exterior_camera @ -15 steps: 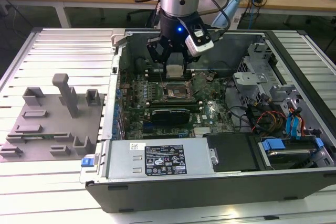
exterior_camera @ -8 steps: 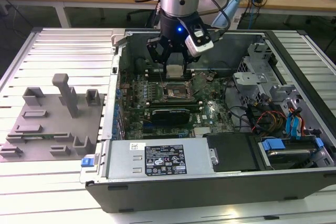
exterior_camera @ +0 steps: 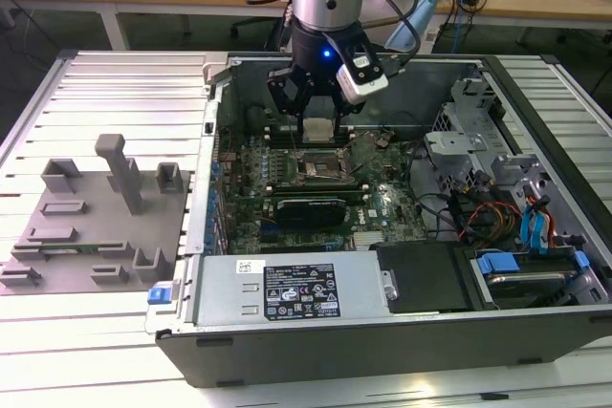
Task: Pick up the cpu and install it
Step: 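Place the cpu into insertion slot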
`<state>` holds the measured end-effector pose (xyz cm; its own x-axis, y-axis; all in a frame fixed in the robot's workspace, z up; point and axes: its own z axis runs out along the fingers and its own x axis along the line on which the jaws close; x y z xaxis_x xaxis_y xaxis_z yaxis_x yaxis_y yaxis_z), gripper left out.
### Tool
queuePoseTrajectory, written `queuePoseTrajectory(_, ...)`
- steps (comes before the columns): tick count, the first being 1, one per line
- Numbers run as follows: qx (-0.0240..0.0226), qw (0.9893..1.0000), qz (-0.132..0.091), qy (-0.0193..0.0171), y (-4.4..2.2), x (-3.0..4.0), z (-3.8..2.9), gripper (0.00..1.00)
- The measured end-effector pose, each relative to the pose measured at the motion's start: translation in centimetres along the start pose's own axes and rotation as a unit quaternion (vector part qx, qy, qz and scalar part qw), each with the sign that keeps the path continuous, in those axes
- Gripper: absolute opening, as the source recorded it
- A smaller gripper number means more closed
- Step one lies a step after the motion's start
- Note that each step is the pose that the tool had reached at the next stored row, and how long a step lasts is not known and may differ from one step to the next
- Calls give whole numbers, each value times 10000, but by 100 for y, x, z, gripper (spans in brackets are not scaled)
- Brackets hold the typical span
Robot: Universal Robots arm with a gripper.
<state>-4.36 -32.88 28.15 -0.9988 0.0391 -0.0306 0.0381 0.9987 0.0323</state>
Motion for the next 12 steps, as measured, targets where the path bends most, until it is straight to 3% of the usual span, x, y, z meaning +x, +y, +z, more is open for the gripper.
queuePoseTrajectory(12,5,9999,161,-6,0,0,0,55)
